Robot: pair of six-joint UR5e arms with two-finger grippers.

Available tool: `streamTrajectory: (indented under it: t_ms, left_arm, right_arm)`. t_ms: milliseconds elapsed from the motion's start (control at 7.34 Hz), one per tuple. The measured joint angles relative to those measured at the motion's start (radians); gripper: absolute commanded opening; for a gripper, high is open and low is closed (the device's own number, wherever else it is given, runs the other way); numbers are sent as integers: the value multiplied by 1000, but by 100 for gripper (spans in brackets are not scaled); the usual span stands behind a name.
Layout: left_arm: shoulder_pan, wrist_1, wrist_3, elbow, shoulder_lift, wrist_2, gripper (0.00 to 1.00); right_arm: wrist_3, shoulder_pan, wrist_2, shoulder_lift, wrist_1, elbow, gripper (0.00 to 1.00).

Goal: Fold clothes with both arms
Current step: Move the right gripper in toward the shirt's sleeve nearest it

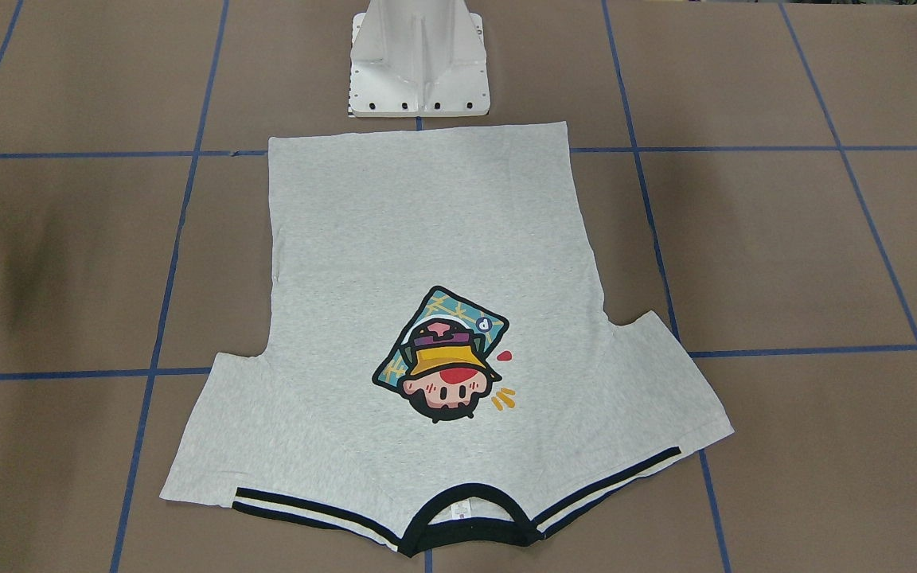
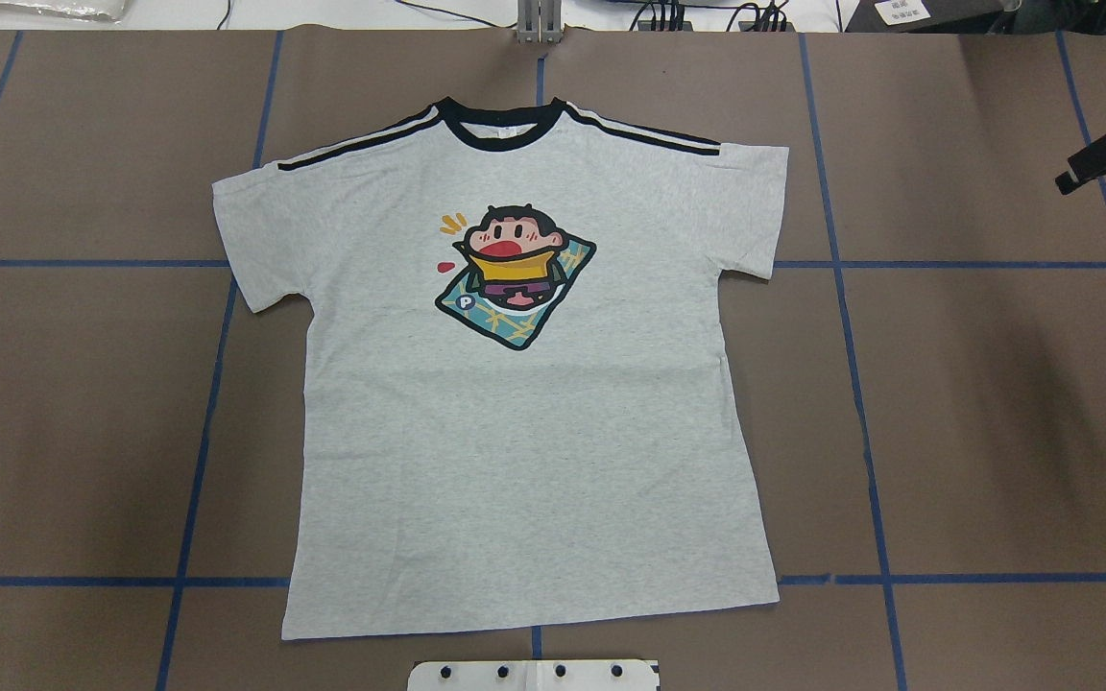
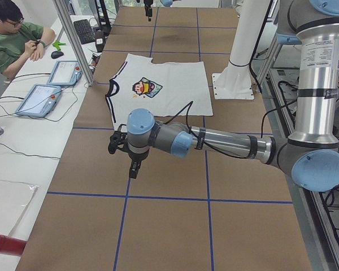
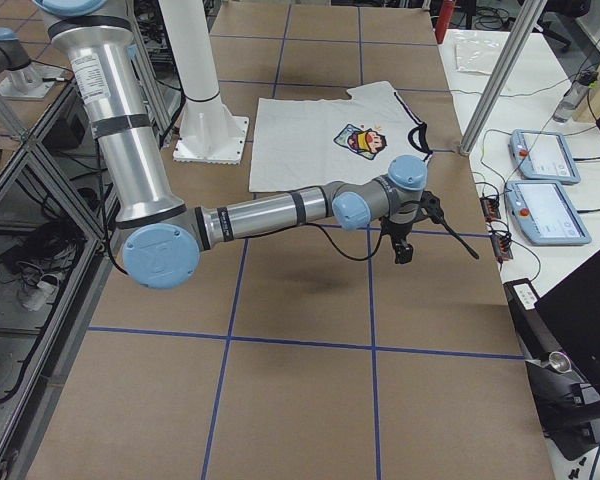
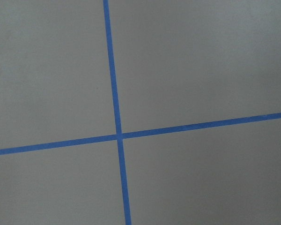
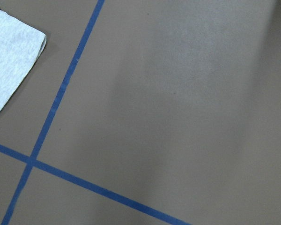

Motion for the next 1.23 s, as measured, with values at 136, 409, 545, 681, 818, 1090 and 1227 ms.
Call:
streamTrajectory:
  t_ms: [136,409,545,681,818,1090,1227]
  left_arm:
    - [1,-15,3,3,-23,-3,99]
    - [3,-73,-2,3,-40,-4,99]
    - [4,-87,-6,6,-46,-4,99]
    - [7,-93,-28,11,-60,-3,99]
    - [18,-96,-74,19,-81,-3,99]
    - [38,-110,-129,27,-101,-4,99]
    - [42,-118,-140,30,-104,-4,99]
  right_arm:
    - [58,-29,-6,53,45,-59,100]
    - [183,-101,-75,177,110,-145,97]
    - [259,-146,-129,227,151,-179,96]
    - [319,-184,-167,268,207,-227,95]
    - [362,-215,-206,311,261,-286,95]
    - [403,-257,-264,367,320,-371,93]
    - [408,-265,-271,379,362,-417,89]
